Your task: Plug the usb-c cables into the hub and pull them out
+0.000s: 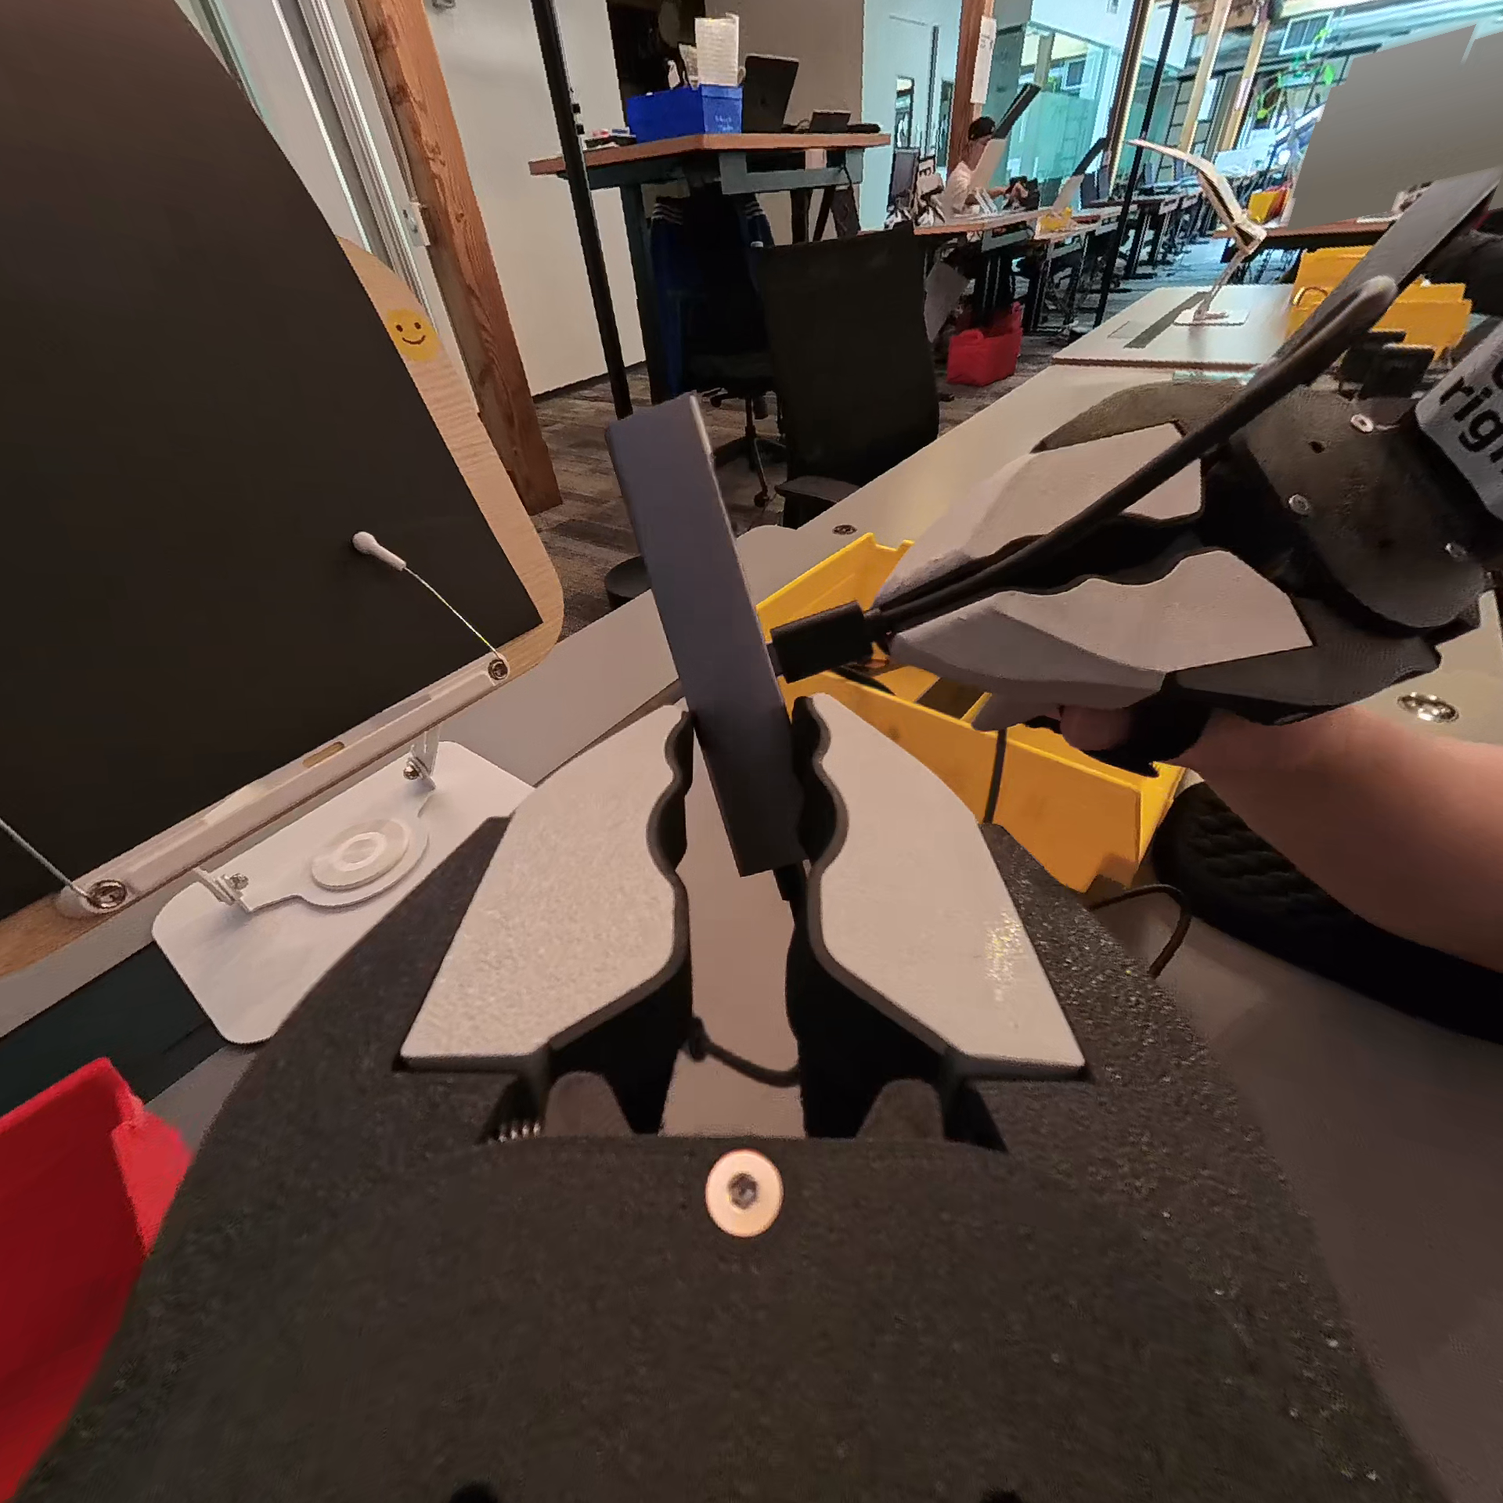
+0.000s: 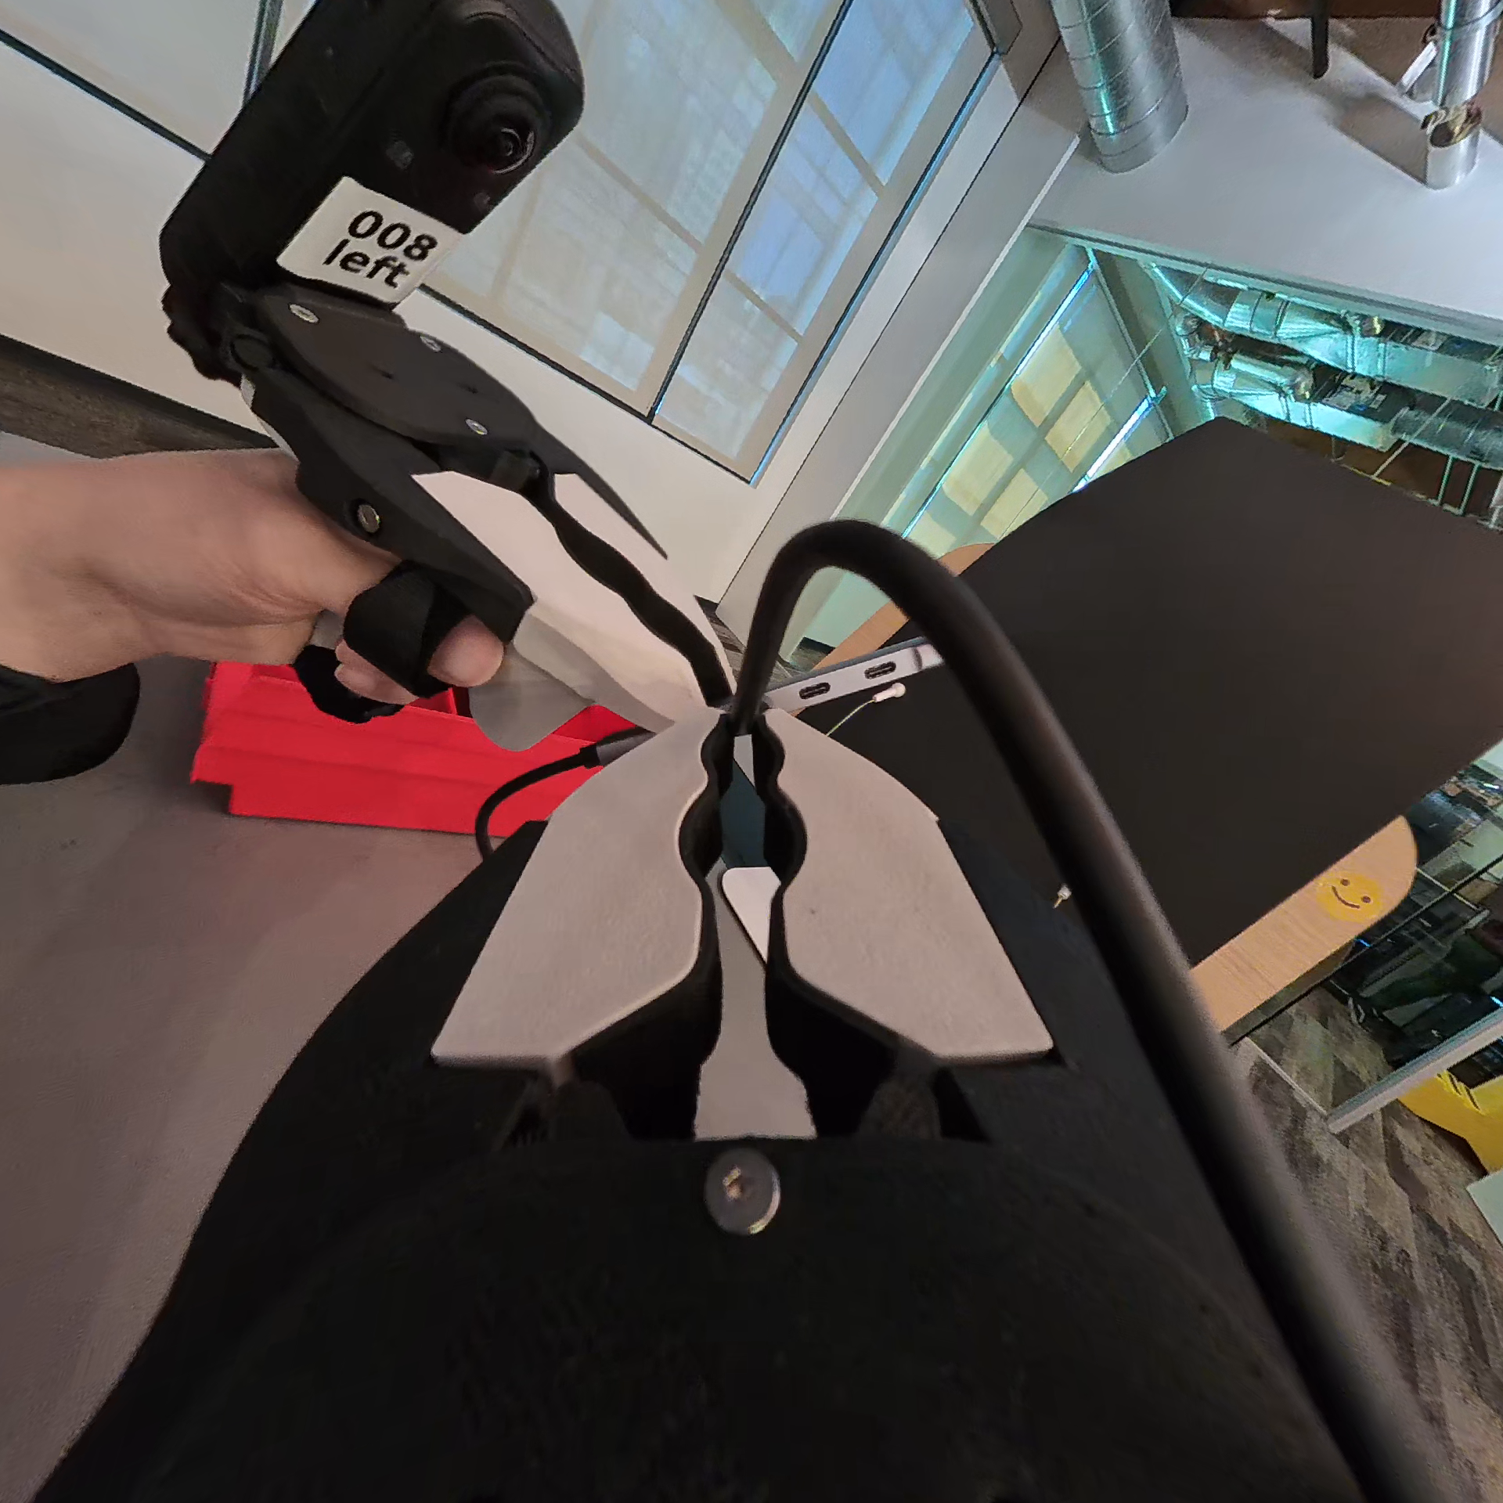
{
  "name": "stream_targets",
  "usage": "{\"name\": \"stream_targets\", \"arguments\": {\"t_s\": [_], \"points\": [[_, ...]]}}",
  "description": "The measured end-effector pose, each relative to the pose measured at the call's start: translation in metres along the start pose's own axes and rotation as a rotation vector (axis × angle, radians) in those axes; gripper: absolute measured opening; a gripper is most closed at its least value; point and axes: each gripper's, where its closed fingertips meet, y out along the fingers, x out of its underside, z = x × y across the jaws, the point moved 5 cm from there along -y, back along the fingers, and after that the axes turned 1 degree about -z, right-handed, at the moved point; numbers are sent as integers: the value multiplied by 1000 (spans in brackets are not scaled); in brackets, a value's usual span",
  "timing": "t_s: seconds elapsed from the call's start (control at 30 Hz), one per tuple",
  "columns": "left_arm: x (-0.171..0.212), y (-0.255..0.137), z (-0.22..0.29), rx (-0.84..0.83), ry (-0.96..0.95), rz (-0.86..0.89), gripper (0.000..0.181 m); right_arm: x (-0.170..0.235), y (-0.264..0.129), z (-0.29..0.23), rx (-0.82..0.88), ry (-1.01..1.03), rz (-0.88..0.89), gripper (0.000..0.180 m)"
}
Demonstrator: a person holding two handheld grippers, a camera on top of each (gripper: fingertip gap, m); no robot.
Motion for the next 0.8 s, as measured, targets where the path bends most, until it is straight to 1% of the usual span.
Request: {"name": "stream_targets", "arguments": {"t_s": [0.37, 0.8], "points": [[0, 0, 1, -9, 19, -7, 23, -1, 0, 0, 4, -5, -1, 5], [-3, -8, 2, 7, 81, 4, 23, -9, 1, -9, 72, -92, -13, 5]]}}
